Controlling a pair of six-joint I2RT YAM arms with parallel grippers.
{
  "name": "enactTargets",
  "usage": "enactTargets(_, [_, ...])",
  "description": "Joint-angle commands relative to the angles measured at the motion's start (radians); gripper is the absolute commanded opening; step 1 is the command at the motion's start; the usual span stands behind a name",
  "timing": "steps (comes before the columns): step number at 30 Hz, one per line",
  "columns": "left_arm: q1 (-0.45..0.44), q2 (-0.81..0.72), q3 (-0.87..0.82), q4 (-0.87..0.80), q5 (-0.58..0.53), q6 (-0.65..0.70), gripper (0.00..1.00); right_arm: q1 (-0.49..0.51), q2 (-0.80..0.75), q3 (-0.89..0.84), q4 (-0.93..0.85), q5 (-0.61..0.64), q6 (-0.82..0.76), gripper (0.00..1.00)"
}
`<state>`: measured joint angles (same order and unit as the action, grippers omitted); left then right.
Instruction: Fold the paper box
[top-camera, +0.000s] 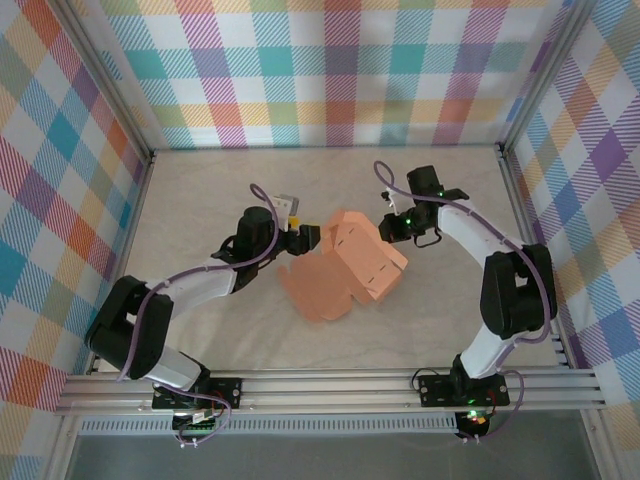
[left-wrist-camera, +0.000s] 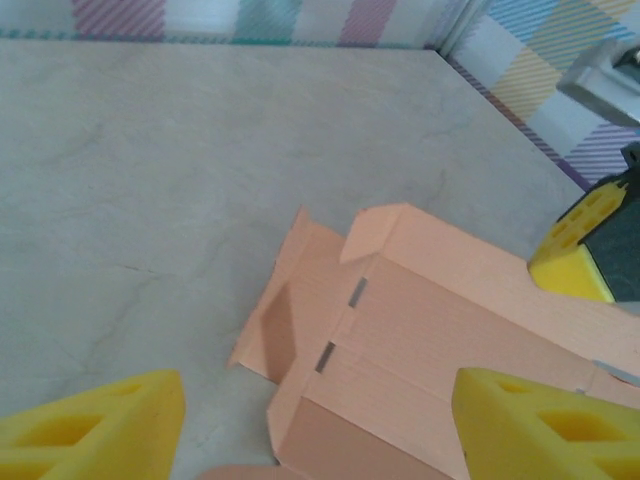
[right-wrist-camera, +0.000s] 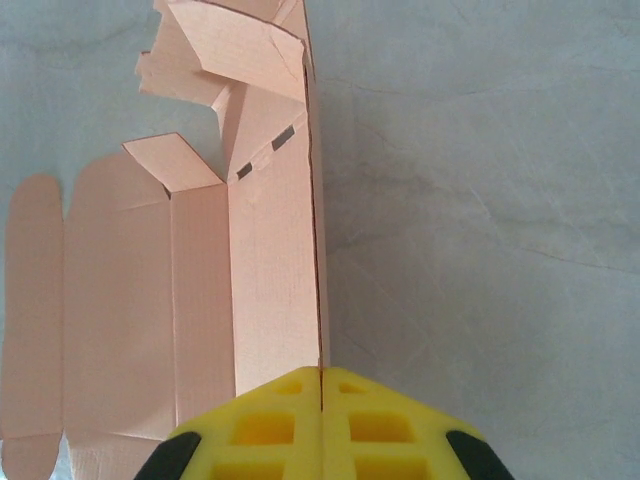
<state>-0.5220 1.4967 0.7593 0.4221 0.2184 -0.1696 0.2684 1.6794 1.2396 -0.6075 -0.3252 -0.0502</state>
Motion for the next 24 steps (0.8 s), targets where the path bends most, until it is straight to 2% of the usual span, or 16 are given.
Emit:
enactTargets(1, [-0.008,0.047,0.045,-0.025,0.096,0.038,0.62,-0.003,-0.031,-0.030,0.063,-0.007,0.053,0.00])
enactTargets(3, [-0.023,0.058,0.048,-0.053,0.098,0.043,0.54,-0.010,-0.029,-0.038,0.072,-0.052,0.083,0.00])
enactTargets(5, [-0.047,0.059,0.042,-0.078,0.110,0.039,0.41,-0.018,-0.027,-0.050,0.079,-0.076,0.118,0.00])
enactTargets(8, [-0.099,0.074,0.016,-0.098,0.101,0.045,0.28,-0.024,-0.040,-0.110,0.143,-0.111,0.151,0.00])
enactTargets(12, [-0.164,0.106,-0.068,0.012,0.018,0.010,0.11,-0.026,-0.049,-0.177,0.232,-0.123,0.183,0.01])
enactTargets(18, [-0.189,0.173,-0.105,0.088,-0.024,-0.036,0.01,-0.026,-0.084,-0.226,0.332,-0.157,0.246,0.01])
enactTargets(24, [-0.192,0.235,-0.124,0.090,-0.046,-0.061,0.00,-0.026,-0.105,-0.239,0.329,-0.172,0.217,0.05])
